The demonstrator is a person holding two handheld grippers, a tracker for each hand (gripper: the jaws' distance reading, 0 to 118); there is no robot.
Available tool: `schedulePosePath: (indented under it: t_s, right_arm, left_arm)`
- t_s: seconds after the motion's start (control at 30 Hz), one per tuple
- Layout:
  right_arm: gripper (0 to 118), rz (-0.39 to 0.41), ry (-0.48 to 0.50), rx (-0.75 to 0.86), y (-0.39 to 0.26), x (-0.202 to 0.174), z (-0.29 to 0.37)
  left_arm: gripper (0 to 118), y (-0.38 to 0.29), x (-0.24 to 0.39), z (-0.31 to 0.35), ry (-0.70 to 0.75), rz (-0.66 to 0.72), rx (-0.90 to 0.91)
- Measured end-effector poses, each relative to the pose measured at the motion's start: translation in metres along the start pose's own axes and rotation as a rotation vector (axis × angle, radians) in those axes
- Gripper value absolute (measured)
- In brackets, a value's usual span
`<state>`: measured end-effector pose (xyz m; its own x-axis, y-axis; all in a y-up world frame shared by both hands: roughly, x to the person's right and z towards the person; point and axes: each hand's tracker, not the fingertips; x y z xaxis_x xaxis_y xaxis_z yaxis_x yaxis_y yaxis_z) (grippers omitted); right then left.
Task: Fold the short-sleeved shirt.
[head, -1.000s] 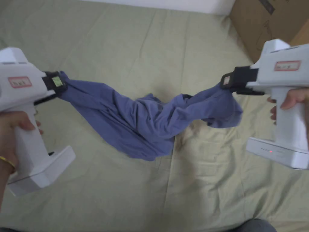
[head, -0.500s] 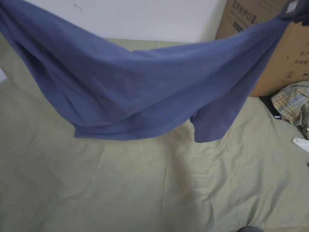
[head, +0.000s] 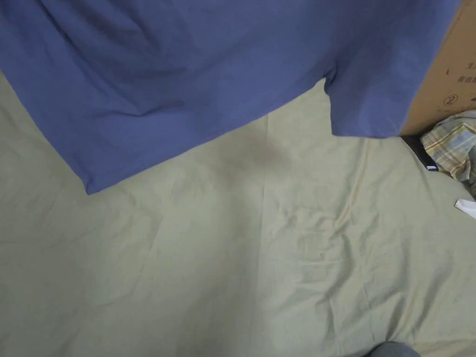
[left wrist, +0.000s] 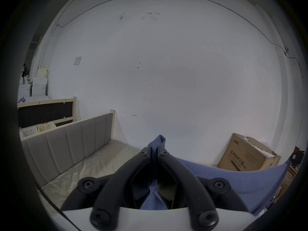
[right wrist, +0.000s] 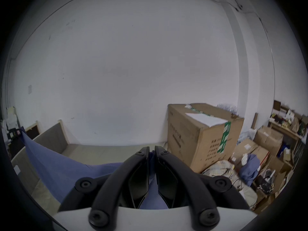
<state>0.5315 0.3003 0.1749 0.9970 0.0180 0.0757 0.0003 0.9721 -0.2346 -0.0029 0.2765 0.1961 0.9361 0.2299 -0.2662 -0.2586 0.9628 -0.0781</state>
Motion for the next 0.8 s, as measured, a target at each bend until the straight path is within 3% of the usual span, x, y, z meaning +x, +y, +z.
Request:
schedulePosePath:
  t_s: [0.27,0.43,0.67,0.8]
  right_arm:
    - [5,0.032,-0.101,0.025,0.024,-0.030,-0.067]
    - [5,0.018,-0.150,0.035,0.015,-0.037,-0.118]
    - [5,-0.023,-0.184,-0.023,-0.048,-0.036,-0.177]
    - [5,-0.091,-0.168,-0.110,-0.110,-0.027,-0.196]
  left_arm:
    - [3,0.006,0.032,-0.071,0.054,-0.041,0.023]
    - [3,-0.026,0.038,-0.135,0.085,-0.091,0.035]
    - [3,-0.095,0.039,-0.173,0.087,-0.091,-0.033]
    - [3,-0.150,0.026,-0.172,0.082,-0.063,-0.137]
